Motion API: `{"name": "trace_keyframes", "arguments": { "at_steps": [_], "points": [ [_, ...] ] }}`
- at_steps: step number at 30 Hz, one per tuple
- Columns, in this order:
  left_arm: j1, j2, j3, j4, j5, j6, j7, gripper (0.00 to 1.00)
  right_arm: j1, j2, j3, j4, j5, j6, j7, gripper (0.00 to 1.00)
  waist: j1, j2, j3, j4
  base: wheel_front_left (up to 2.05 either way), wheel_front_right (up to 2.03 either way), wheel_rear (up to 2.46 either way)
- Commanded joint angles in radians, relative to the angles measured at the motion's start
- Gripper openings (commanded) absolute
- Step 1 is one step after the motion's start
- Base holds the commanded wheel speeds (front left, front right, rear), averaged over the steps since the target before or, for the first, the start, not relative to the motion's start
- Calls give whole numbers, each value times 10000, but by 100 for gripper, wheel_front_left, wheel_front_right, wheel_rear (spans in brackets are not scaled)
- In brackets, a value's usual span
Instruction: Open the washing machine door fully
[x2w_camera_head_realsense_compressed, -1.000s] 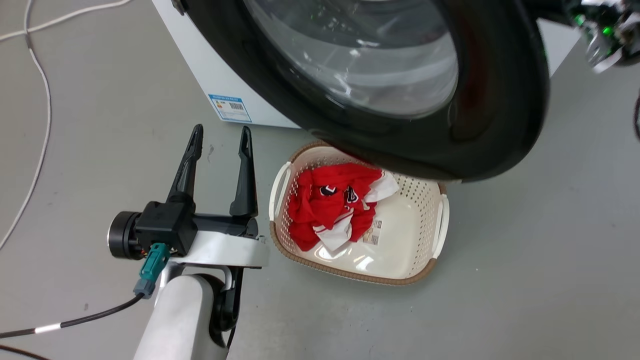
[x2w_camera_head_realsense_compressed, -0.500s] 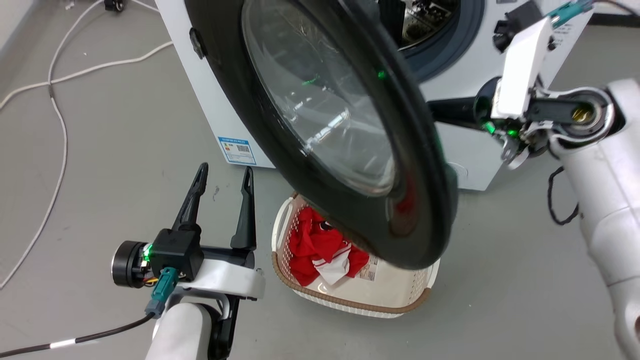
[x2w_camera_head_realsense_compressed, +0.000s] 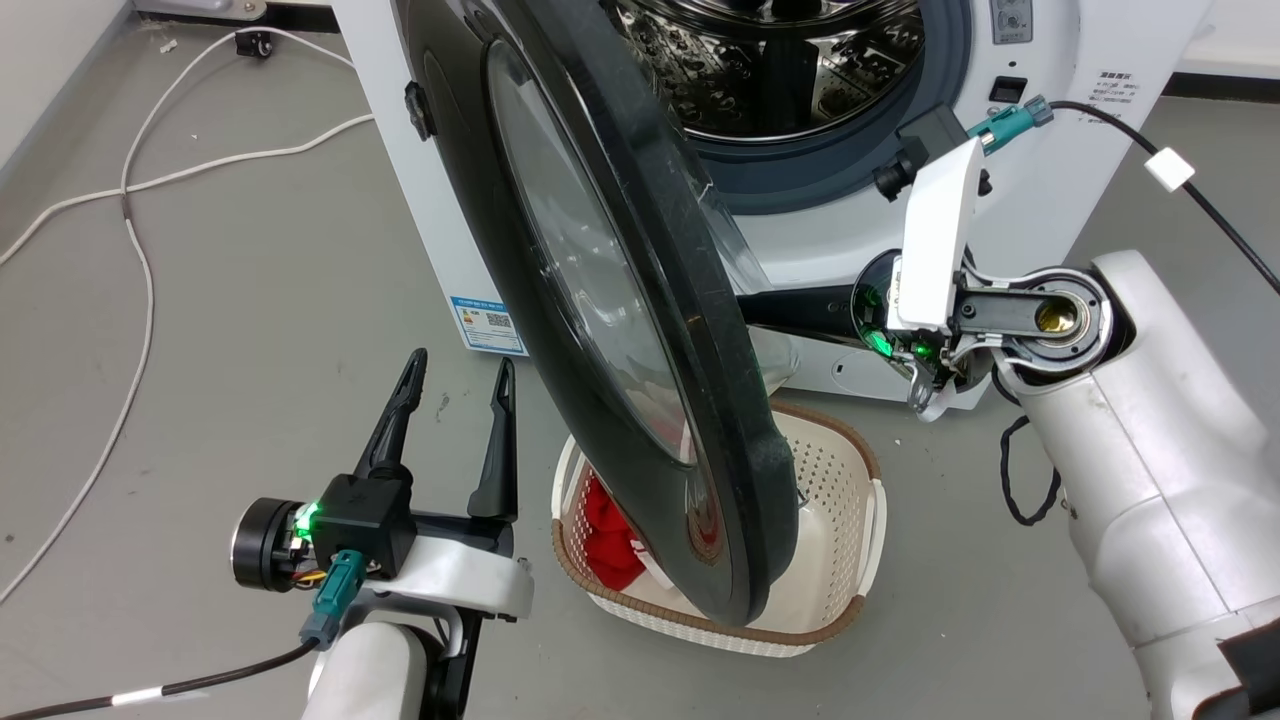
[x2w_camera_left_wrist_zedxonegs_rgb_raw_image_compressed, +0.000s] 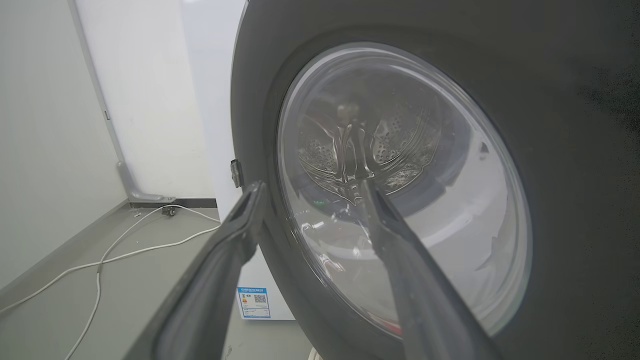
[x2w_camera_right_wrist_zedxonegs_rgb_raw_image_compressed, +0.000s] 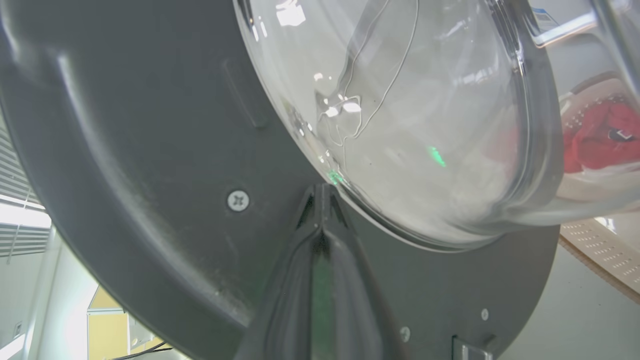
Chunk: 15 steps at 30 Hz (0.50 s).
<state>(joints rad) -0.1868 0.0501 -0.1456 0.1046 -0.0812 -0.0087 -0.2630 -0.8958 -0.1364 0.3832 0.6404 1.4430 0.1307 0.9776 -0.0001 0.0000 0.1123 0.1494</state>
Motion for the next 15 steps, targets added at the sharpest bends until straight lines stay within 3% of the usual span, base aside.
{"name": "trace_keyframes", "arguments": {
  "at_steps": [1, 8, 15],
  "points": [
    [119, 2, -10, 23, 8, -29, -27, 100, 229, 94, 2, -90, 32, 0, -28, 0, 1, 0, 6, -13, 0, 0, 0],
    [158, 2, -37, 13, -130, 82, -27, 100, 727, 233, -590, -505, 306, 0, -767, 0, 1, 0, 20, -182, 0, 0, 0],
    [193, 4, 39, -7, -162, 172, -27, 100, 1781, -59, -1992, -1401, 527, 0, -2859, 0, 1, 0, -31, -447, 0, 0, 0]
  ]
}}
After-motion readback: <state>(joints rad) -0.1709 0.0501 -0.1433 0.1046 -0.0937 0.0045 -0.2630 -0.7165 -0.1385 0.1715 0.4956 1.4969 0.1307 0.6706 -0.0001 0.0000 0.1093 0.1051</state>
